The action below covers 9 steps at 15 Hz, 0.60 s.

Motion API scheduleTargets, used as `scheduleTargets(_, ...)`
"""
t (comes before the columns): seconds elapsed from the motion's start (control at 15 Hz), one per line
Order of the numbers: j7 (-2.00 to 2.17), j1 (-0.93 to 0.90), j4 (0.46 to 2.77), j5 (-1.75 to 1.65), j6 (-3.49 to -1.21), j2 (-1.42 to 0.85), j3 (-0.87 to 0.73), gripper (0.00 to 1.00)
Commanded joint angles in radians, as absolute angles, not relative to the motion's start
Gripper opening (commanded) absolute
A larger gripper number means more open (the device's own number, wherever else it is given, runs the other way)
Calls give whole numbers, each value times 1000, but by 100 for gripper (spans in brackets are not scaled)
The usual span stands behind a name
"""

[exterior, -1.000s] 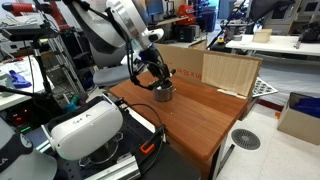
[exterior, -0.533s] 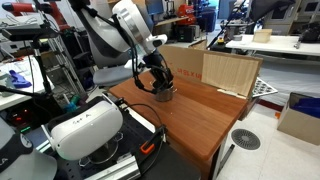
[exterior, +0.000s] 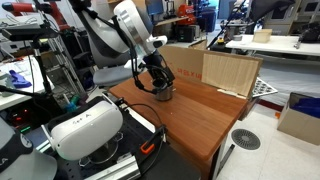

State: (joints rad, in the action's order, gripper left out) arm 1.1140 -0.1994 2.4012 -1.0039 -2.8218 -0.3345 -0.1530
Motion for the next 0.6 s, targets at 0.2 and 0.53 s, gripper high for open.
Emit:
scheduleTargets(0.2, 1061, -188, 2392, -981, -2809, -326, -152, 100)
scheduleTargets(0.53, 1063, -187, 2421, -987, -2842, -280, -150, 100)
